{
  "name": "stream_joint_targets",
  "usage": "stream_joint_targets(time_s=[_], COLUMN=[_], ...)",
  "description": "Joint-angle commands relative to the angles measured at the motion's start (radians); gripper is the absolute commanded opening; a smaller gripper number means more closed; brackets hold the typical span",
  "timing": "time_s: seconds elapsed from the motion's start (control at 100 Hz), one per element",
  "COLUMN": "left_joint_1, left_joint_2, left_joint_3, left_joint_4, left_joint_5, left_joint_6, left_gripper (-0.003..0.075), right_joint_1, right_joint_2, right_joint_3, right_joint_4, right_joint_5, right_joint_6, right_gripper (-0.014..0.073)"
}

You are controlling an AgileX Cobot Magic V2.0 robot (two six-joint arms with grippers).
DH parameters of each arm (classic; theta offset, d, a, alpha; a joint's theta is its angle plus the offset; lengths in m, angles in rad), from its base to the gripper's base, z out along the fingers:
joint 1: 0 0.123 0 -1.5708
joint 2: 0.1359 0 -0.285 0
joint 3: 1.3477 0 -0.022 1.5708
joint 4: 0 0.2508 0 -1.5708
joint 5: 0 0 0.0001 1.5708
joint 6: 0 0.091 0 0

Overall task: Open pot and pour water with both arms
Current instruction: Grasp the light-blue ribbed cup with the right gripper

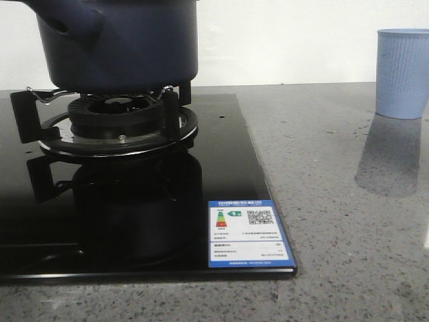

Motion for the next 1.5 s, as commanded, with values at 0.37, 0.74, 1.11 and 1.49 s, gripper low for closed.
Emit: stream_joint_targets(time_s=[0.37,0.74,1.11,1.49], left_joint_1=[0.065,0.065,0.065,0.065], left_joint_2=[-0.088,-0.088,-0.088,-0.088], left_joint_3=[-0.038,-0.038,-0.038,-0.038], left_joint_4=[0.002,0.002,0.002,0.002], left_joint_5=[-0.068,-0.068,-0.069,-0.069], left_joint_6=[0.000,0.000,0.000,0.000], left_gripper=[0.0377,0.0377,0.0377,0.0377], right_joint_1=[0.000,-0.005,-0.032,-0.035], right_joint_2=[0.432,0.649,0.752,0.788], right_joint_3=[-0.037,-0.037,-0.046,-0.118], right_joint_4=[-0.019,-0.019,0.018,0.018], right_joint_5=[-0.569,-0.901,-1.036,-1.016], right_joint_6=[-0.009,-0.009,-0.009,-0.009], right_gripper=[0.0591,0.0591,0.0591,0.0591])
